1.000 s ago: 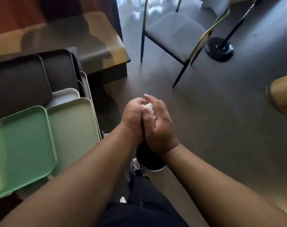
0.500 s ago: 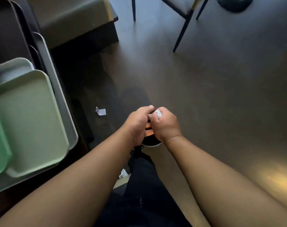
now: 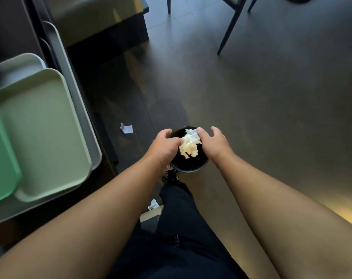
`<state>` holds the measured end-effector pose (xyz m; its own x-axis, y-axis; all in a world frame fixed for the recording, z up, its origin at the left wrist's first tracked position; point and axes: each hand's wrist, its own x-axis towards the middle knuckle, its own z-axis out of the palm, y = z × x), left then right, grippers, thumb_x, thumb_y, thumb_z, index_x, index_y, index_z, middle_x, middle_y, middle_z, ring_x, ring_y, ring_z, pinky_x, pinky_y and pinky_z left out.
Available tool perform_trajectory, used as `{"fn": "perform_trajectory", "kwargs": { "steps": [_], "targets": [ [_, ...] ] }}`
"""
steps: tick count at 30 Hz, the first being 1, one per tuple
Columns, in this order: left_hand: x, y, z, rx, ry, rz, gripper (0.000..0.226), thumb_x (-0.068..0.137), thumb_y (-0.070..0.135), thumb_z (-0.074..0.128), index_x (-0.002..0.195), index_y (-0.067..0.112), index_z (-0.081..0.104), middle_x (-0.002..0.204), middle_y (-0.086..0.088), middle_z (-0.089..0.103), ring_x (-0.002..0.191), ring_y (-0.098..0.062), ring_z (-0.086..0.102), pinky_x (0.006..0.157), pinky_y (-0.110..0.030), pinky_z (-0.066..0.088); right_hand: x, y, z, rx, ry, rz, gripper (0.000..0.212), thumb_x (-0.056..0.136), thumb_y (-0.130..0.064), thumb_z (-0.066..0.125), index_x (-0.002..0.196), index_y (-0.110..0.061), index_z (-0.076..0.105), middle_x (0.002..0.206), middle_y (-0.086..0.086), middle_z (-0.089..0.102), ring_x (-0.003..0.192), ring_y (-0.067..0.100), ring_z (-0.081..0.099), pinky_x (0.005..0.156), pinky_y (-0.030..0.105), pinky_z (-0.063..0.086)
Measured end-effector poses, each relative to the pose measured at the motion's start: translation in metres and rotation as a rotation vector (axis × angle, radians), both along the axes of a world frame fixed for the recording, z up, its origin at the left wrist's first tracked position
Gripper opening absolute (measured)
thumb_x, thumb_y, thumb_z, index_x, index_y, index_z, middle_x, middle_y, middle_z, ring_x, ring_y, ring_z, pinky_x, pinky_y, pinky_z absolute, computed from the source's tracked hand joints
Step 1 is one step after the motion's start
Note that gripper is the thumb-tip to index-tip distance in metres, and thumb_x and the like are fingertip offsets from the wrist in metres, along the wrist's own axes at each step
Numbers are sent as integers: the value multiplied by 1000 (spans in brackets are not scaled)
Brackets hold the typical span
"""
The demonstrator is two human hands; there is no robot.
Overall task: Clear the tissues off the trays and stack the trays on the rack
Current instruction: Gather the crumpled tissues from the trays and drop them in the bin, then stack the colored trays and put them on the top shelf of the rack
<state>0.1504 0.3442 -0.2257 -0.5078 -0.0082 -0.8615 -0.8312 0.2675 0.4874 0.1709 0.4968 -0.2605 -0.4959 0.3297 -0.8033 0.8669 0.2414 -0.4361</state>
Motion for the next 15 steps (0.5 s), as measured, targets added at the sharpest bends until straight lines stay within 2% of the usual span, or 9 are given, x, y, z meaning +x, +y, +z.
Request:
{"fn": "perform_trajectory", "kwargs": {
  "steps": [1, 3, 6, 8, 10, 15],
  "targets": [
    [0, -5, 3, -14, 28, -15, 70, 88, 17, 66, 152, 26, 40, 144, -3, 45, 104, -10, 47, 82, -25, 39, -1, 0, 6, -7, 18, 0, 68, 94, -59, 51, 151, -22, 45, 157, 4, 43, 138, 25, 46, 112, 40, 38],
    [-1, -12, 11, -29, 77, -38, 73, 84, 16, 69, 151, 27, 42, 156, -8, 37, 116, -15, 45, 91, -31, 35, -5, -1, 18, -32, 48, -2, 48, 96, -56, 49, 127, -22, 63, 135, 1, 62, 121, 22, 56, 106, 38, 43],
    [-3, -14, 15, -22, 125, -35, 67, 89, 10, 65, 151, 23, 43, 155, -7, 42, 125, -20, 51, 92, -29, 38, -6, -5, 22, -58, 80, -28, 36, 98, -51, 50, 118, -26, 67, 113, -5, 62, 113, 20, 57, 100, 34, 42],
    [-6, -15, 20, -30, 197, -33, 60, 92, 8, 61, 148, 22, 47, 148, -3, 50, 119, -16, 53, 82, -22, 41, -9, -9, 27, -67, 132, -52, 22, 98, -48, 55, 105, -31, 66, 101, -10, 62, 108, 16, 58, 93, 30, 41],
    [-14, -21, 35, -41, 294, -20, 56, 92, 8, 60, 145, 21, 50, 140, 0, 56, 112, -13, 55, 72, -17, 41, -19, -19, 50, -72, 211, -35, 16, 98, -44, 57, 101, -31, 65, 90, -16, 60, 98, 12, 57, 88, 27, 39],
    [-43, -45, 92, -58, 517, 40, 48, 91, 2, 56, 138, 16, 57, 129, -2, 64, 109, -13, 61, 80, -18, 47, -66, -59, 121, -65, 415, 87, 17, 99, -39, 58, 96, -26, 69, 86, -15, 65, 91, 10, 59, 79, 23, 39]
  ]
}}
